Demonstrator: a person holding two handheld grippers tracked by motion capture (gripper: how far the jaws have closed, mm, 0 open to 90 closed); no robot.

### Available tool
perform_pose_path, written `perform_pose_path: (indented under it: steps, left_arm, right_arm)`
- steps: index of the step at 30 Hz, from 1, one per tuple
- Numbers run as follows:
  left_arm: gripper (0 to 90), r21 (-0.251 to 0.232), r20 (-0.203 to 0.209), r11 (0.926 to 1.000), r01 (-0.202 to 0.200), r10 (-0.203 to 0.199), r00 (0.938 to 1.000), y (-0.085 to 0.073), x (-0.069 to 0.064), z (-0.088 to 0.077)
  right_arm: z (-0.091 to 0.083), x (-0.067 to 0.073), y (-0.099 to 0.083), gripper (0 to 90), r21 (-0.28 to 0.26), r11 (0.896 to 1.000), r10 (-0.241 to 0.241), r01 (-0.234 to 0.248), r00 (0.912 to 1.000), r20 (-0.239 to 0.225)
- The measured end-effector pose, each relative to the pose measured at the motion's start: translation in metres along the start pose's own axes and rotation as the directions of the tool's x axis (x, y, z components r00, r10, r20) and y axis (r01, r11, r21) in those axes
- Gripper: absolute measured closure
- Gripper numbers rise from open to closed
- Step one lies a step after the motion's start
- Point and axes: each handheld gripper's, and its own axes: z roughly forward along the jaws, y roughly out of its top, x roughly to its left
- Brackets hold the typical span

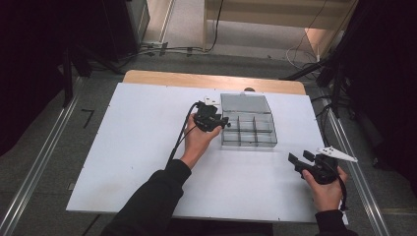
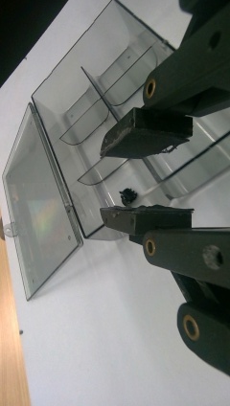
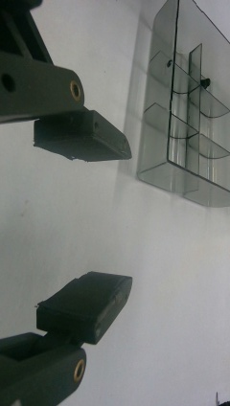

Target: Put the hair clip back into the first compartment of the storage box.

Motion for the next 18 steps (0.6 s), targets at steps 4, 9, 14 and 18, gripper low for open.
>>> perform_pose_path:
  steps: [4, 9, 14, 18]
  left_arm:
    - [64.3, -0.008, -0.001, 1.0, 0.001, -0.001, 1.0, -0.003, 0.005, -0.011]
    - [62.1, -0.02, -0.004, 0.9998, -0.002, 0.002, 1.0, -0.011, 0.009, -0.022]
    - [60.1, -0.027, -0.004, 0.9996, -0.006, 0.005, 1.0, -0.02, 0.014, -0.033]
    - [58.3, -0.031, -0.01, 0.9995, 0.003, -0.003, 0.9999, -0.028, 0.02, -0.043]
  right_arm:
    - [0.0, 0.001, 0.0, 32.4, -0.001, 1.0, -0.003, 0.003, 1.0, -0.001]
    - [0.0, 0.0, 0.0, 32.4, 0.003, 1.0, -0.002, 0.002, 1.0, 0.003]
    - [0.0, 0.0, 0.0, 32.4, 0.004, 1.0, -0.008, 0.008, 1.0, 0.004]
    - [0.001, 0.002, 0.0, 32.3, 0.009, 1.0, -0.013, 0.012, 0.9999, 0.006]
